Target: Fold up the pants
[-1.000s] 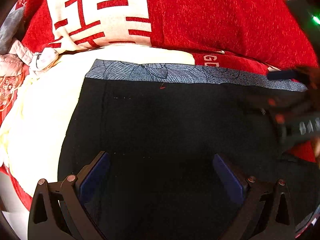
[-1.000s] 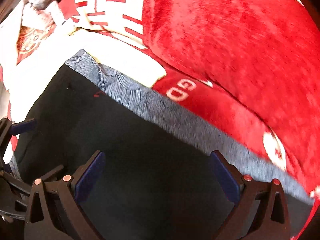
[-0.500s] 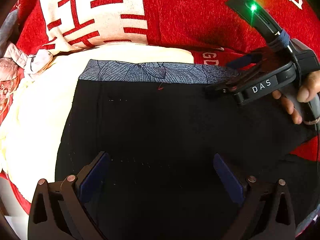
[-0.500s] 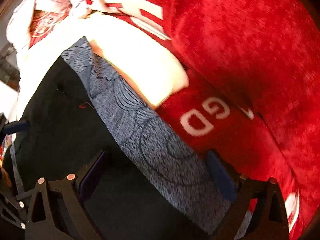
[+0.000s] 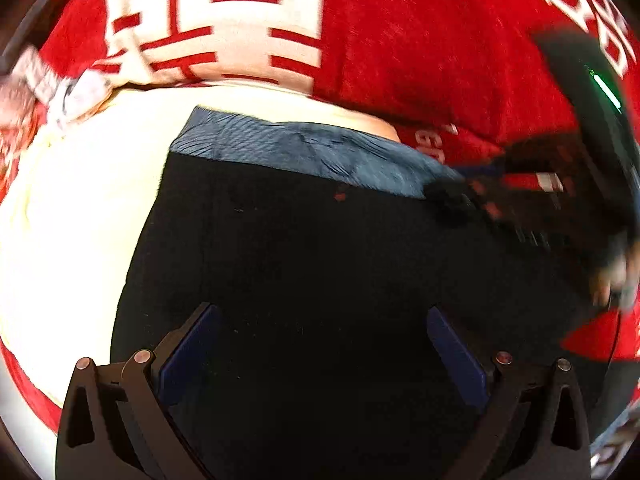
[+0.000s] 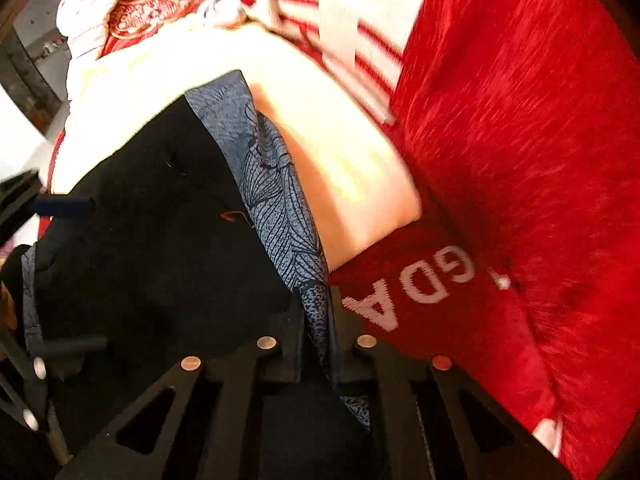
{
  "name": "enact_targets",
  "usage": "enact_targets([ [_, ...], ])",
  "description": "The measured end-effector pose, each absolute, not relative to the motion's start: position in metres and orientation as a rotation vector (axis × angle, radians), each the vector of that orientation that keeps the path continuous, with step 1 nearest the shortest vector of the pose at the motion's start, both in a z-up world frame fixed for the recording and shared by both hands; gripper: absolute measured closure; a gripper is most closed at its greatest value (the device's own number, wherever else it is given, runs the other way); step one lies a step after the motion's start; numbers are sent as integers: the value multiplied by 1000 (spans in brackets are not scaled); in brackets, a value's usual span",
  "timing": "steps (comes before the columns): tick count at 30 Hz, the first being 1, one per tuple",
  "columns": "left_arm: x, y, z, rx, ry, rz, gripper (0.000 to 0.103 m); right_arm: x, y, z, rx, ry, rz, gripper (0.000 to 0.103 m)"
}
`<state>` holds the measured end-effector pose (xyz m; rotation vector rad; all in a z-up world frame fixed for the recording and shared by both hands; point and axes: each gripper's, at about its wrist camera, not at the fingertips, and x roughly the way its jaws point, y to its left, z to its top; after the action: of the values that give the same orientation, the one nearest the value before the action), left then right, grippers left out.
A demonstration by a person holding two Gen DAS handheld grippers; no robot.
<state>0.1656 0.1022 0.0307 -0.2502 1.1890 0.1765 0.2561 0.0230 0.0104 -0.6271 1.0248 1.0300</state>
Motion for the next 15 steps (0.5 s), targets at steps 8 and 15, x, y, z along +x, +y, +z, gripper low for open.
enact_targets([
  [8,191,142,62,-540,1127,206,0,195,-9,45,-608,844,972,94],
  [15,219,139,50,-677,1195,340,0,157,-21,48,-665,753,867,94],
])
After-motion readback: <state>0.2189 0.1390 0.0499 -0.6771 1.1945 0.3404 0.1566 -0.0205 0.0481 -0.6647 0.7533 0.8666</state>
